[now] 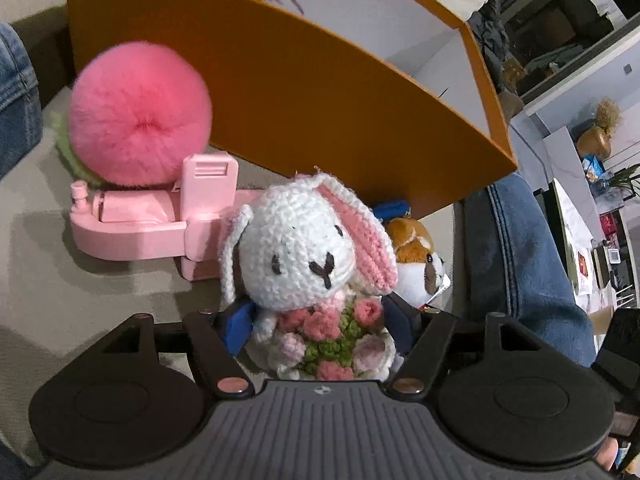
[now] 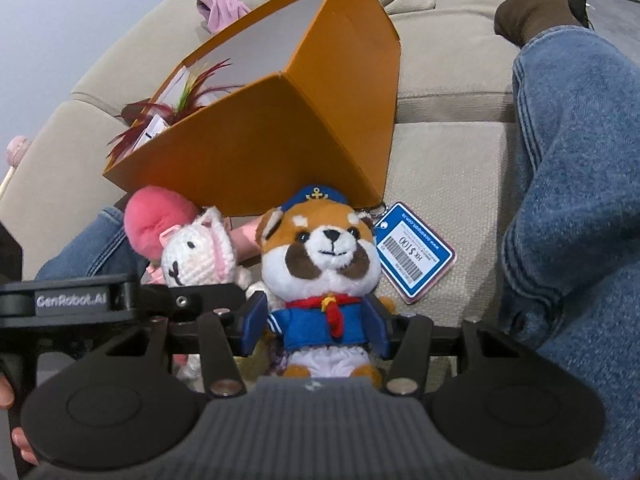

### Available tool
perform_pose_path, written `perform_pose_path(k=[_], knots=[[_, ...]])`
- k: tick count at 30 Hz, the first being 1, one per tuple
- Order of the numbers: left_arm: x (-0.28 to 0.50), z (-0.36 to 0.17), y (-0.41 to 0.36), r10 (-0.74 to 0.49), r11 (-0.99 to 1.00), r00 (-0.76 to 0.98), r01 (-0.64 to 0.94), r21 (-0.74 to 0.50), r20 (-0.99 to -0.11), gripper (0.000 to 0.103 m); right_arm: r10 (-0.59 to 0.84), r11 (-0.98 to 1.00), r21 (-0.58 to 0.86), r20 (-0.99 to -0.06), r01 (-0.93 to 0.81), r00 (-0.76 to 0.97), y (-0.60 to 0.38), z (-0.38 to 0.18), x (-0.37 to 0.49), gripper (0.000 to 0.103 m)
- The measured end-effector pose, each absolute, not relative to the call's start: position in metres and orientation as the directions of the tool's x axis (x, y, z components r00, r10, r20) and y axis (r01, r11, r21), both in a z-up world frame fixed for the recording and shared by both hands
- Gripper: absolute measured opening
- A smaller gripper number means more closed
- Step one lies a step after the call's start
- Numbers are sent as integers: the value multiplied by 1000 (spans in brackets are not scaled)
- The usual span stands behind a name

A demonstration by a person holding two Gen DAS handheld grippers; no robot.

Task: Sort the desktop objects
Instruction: 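Carry the bunny and red panda plush over the orange box with both tools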

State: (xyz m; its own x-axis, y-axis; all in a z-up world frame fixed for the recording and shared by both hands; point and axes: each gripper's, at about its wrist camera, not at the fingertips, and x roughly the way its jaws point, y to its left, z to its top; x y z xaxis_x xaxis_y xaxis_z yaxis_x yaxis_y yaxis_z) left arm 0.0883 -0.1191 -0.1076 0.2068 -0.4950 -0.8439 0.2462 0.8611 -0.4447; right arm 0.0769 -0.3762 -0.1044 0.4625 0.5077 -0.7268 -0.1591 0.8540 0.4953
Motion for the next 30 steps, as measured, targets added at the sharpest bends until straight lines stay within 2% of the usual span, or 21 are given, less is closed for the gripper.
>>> perform_pose_path(k=[8, 14, 20, 22, 27, 30], knots=[[93, -113, -119, -518, 849, 206, 242, -469, -830, 74, 487, 867, 474, -736, -156, 470, -374, -110, 82, 58], [89, -101, -109, -502, 852, 180, 274, -447, -846, 67, 539, 832, 530, -708, -163, 457, -381, -109, 78, 68], [89, -93, -112, -422, 860, 153, 381, -340, -894, 69, 453, 891, 388, -770, -233, 450, -357, -106, 70, 68], [89, -95, -116, -417, 857, 165, 400, -325, -894, 73, 436, 900, 362, -778, -243, 454, -353, -107, 71, 69], [81, -100, -123, -427, 840, 187, 445, -311, -885, 74, 423, 906, 353, -792, -236, 440, -353, -112, 73, 61], [79, -97, -121, -434, 834, 196, 456, -310, -879, 70, 397, 916, 311, -802, -255, 447, -347, -111, 70, 54]])
